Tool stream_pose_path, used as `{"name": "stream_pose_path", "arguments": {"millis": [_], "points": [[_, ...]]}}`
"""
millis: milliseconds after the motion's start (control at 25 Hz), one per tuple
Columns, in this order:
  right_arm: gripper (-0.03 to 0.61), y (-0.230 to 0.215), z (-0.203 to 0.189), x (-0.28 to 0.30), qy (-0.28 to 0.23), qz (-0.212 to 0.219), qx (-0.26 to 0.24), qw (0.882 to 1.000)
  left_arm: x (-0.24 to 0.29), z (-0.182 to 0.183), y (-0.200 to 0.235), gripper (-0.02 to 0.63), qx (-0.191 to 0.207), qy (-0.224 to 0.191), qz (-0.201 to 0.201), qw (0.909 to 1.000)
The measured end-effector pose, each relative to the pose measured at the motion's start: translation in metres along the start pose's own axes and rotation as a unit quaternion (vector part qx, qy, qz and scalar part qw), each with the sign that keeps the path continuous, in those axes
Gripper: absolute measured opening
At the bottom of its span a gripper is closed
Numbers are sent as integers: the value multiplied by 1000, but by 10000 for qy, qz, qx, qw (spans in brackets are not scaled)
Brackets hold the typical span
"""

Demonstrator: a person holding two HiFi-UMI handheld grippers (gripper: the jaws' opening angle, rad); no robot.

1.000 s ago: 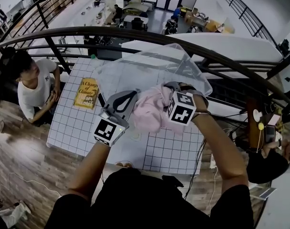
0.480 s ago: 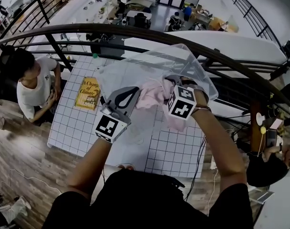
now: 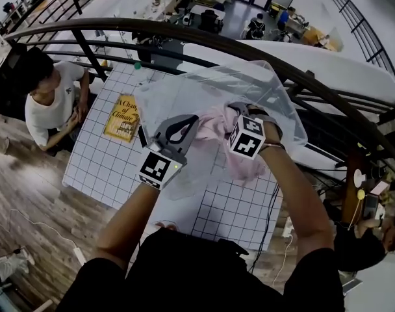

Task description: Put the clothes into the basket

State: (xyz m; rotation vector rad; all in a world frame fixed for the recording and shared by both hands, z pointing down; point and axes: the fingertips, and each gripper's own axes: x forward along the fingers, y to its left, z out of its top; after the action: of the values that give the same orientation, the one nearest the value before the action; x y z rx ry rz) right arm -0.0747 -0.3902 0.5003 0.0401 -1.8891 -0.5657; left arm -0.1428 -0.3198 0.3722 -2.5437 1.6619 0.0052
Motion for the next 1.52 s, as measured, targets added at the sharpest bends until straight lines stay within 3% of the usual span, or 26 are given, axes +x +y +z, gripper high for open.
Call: {"name": "stream_pose_path", "arguments": {"millis": [640,1520], "points": [[371,4,-1,101,-190,482,-70,9986,36,-54,19,3,-173,153,190,9996],[379,67,-17,196,-100,1368,-360,9899,61,-116,21,3,-265,572,156,9979]]}}
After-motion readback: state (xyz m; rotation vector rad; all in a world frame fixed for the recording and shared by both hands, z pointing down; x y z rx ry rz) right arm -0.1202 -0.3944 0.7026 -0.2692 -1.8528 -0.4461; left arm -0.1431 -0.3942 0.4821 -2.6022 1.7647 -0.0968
